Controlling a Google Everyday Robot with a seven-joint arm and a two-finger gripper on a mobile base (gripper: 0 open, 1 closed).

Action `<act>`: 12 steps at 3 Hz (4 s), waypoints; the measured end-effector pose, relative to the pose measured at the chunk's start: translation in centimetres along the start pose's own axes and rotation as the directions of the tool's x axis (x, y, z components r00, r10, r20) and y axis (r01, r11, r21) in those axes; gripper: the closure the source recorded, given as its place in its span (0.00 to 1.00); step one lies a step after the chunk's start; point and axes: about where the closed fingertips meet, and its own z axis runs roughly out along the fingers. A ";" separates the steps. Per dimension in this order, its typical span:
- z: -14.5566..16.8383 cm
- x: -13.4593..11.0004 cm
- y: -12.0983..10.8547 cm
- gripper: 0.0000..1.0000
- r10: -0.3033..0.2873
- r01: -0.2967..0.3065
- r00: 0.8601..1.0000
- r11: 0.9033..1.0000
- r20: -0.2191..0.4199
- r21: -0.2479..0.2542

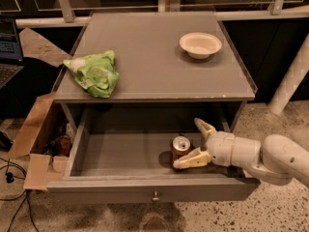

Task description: Pick orange can from top drawer and place on counter

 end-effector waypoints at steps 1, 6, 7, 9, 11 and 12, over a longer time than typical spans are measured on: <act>1.0 0.7 -0.1 0.00 0.008 -0.008 1.000 1.000 0.006 -0.016; 2.4 1.5 0.0 0.85 0.019 -0.018 1.000 0.999 0.003 -0.026; 2.3 1.4 0.0 1.00 0.020 -0.020 1.000 0.999 0.005 -0.029; 0.8 -2.2 0.5 1.00 0.093 -0.073 0.986 0.987 0.136 -0.142; -2.8 -10.0 1.3 1.00 0.086 -0.008 0.943 0.972 0.322 -0.235; -5.1 -14.9 2.0 1.00 0.024 0.068 0.935 0.967 0.355 -0.245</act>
Offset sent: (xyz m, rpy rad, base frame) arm 0.0148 0.0231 -0.0333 0.0168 0.0339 0.0171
